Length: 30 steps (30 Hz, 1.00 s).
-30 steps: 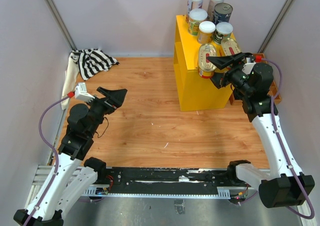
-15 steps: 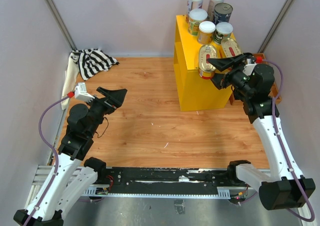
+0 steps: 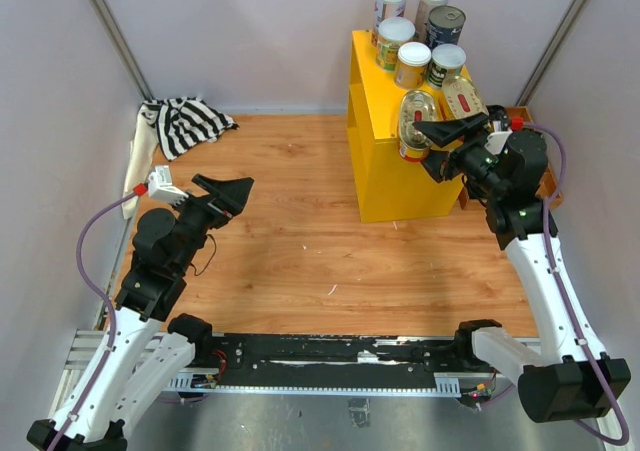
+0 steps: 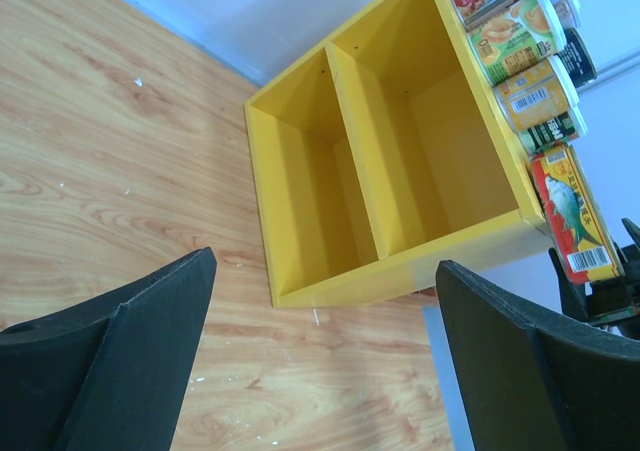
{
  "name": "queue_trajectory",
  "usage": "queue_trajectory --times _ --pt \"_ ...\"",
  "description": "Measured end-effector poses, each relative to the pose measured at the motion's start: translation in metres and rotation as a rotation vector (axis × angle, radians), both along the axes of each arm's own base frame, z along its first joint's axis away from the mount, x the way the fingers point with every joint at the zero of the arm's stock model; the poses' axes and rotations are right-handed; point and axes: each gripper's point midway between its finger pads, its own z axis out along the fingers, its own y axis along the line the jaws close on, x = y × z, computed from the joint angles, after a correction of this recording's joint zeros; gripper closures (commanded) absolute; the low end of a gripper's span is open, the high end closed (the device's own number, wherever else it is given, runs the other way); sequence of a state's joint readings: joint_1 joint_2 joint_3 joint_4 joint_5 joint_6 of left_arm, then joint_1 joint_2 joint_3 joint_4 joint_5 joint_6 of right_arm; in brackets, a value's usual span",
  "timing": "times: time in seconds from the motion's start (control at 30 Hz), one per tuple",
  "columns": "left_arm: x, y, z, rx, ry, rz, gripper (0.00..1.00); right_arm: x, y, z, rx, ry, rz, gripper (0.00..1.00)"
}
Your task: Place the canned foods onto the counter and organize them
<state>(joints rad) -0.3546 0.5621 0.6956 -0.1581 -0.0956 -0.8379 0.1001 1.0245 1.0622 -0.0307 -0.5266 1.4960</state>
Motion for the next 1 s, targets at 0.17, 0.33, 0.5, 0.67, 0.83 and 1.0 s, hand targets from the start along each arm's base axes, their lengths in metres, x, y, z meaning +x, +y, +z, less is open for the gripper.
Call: queue_trajectory --times 0.17,0.33,0.5,0.67,0.83,1.0 --pt "0.0 0.0 0.0 0.0 -0.001 0.0 0.04 -0.002 -0.001 0.0 -0.004 -0.007 -0.003 0.47" --pt "0.0 0.0 0.002 -0.001 -0.005 0.0 0.04 -0.003 -0.001 -0.002 -0.012 -0.004 -0.005 0.59" --pt "0.0 0.0 0.004 -0.002 -0.007 0.0 0.04 -0.003 -0.001 -0.002 -0.012 -0.003 -0.006 0.6" --pt "0.0 0.0 0.004 -0.002 -0.007 0.0 0.04 0.001 -0.001 -0.001 -0.01 0.001 -0.006 0.55" --pt "0.0 0.0 0.004 -0.002 -0.007 0.0 0.04 0.008 -0.001 -0.001 -0.008 0.005 -0.007 0.33" --pt "0.0 0.0 0.003 -0.001 -0.004 -0.001 0.04 0.013 -0.004 -0.003 -0.017 0.012 -0.016 0.01"
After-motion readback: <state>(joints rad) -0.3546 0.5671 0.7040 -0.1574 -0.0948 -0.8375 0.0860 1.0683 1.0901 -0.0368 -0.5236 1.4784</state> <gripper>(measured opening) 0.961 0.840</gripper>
